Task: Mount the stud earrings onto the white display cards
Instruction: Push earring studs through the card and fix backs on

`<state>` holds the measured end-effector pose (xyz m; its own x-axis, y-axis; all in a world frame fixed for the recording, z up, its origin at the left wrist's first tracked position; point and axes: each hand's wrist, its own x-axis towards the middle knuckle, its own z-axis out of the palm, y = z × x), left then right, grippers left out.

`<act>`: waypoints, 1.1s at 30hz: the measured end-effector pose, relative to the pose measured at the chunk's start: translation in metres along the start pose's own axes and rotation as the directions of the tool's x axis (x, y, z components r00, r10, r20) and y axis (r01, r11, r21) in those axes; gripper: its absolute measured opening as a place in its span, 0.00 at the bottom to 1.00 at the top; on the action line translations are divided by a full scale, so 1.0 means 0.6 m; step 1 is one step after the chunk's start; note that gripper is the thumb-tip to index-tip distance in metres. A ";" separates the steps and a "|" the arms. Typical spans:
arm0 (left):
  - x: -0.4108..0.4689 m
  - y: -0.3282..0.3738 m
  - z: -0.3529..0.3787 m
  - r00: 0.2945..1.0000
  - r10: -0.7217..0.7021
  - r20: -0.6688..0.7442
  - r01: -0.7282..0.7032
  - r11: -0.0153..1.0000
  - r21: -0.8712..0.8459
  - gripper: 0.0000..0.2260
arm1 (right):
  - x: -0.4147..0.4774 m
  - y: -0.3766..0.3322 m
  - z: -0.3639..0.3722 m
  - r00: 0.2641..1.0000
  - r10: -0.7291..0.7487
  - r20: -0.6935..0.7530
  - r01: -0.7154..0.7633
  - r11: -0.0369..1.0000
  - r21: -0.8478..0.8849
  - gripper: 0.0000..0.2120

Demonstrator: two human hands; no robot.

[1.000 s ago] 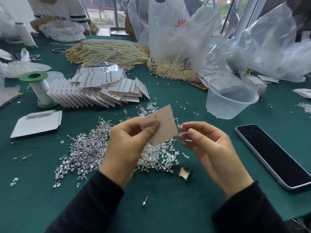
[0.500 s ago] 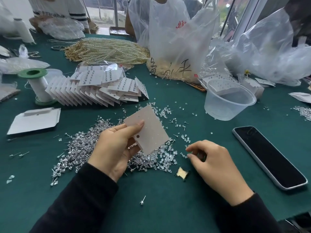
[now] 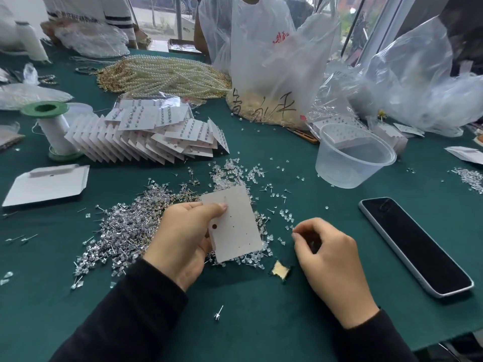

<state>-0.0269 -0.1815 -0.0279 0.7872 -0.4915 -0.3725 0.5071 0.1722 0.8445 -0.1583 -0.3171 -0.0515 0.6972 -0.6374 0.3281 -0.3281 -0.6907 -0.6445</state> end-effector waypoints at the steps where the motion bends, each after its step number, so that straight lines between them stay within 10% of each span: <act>1: -0.001 -0.002 0.001 1.000 -0.002 0.007 0.002 1.000 0.008 0.02 | 0.003 -0.001 -0.001 1.000 0.031 -0.004 -0.031 0.999 0.035 0.06; 10: -0.011 -0.016 0.014 0.996 0.074 0.043 -0.079 0.989 0.128 0.06 | 0.013 -0.060 0.010 1.000 0.021 -0.020 -0.012 0.935 0.355 0.10; 16: -0.020 -0.027 0.023 0.969 0.239 0.054 -0.245 0.927 0.285 0.06 | 0.007 -0.093 0.039 0.971 -0.206 -0.123 0.230 0.945 0.232 0.05; 33: -0.021 -0.040 0.027 0.854 0.520 0.016 -0.408 0.651 0.640 0.07 | -0.007 -0.084 0.070 0.933 -0.264 -0.246 0.297 0.948 0.110 0.02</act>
<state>-0.0546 -0.1933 -0.0370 0.9304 -0.3438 0.1268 -0.2156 -0.2340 0.9480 -0.1177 -0.2652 -0.0495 0.5804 -0.4961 0.6458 -0.0334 -0.8069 -0.5898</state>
